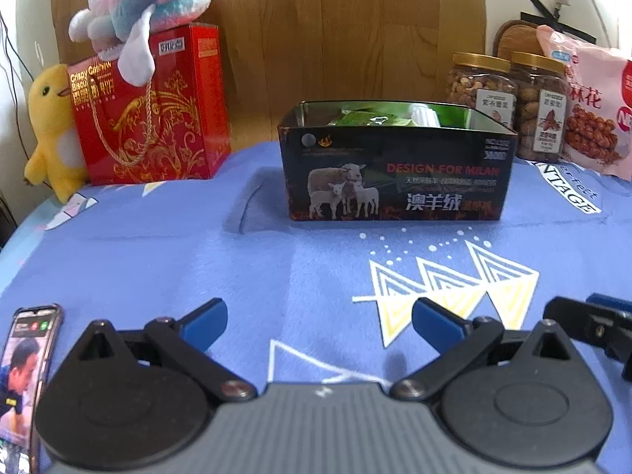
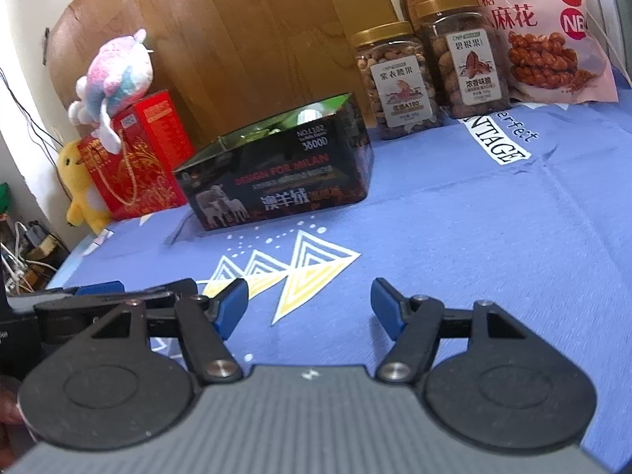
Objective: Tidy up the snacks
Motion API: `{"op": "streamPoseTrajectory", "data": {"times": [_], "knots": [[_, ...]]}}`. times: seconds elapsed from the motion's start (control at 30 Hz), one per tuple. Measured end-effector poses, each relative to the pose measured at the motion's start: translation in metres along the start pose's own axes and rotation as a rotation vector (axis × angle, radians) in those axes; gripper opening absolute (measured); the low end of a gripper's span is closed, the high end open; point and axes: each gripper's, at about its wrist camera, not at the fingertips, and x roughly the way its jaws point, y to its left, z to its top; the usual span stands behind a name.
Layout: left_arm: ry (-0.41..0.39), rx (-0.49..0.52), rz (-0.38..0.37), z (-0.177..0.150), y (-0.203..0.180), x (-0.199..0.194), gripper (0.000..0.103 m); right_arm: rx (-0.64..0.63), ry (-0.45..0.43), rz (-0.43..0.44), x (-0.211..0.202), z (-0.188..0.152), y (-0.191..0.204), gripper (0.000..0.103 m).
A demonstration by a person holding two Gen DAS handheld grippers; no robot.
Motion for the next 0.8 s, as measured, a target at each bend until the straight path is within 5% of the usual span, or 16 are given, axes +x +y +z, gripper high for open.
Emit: {"op": "streamPoseTrajectory", "data": {"times": [0.8], "knots": [[0.010,-0.012,-0.021,0.005,-0.004,0.038,0.103,-0.105,0.017,-0.145,0.036,0.010,0.007,0.090]]}}
